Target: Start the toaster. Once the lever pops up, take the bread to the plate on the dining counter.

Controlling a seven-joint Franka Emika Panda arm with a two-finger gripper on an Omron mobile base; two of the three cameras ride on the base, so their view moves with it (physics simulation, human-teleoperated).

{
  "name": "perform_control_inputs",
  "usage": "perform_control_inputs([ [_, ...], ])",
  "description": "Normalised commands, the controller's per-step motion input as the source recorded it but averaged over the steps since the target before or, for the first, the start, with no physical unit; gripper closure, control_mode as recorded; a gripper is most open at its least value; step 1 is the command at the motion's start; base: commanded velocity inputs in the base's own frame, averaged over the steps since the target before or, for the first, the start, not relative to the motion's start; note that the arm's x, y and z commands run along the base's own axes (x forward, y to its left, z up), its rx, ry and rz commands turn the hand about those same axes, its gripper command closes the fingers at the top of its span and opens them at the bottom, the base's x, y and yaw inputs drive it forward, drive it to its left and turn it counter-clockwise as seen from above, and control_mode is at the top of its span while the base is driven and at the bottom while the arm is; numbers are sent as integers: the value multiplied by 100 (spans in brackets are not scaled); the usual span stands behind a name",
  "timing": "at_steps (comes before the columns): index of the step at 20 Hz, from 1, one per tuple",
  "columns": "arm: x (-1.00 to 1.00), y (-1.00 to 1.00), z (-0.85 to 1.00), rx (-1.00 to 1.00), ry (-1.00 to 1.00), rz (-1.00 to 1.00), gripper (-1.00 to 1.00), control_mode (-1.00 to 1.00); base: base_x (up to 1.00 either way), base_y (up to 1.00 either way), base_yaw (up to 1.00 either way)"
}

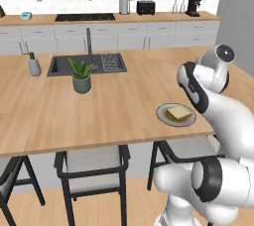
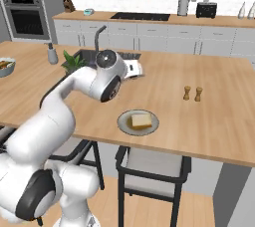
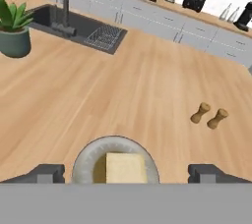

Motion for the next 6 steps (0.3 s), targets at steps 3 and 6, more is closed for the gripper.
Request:
perform_control_inputs([
  [3, -98, 62, 100, -16, 0, 0, -100, -100, 0, 0, 0],
  [6, -94, 43, 67, -5, -5, 0, -100, -100, 0, 0, 0],
])
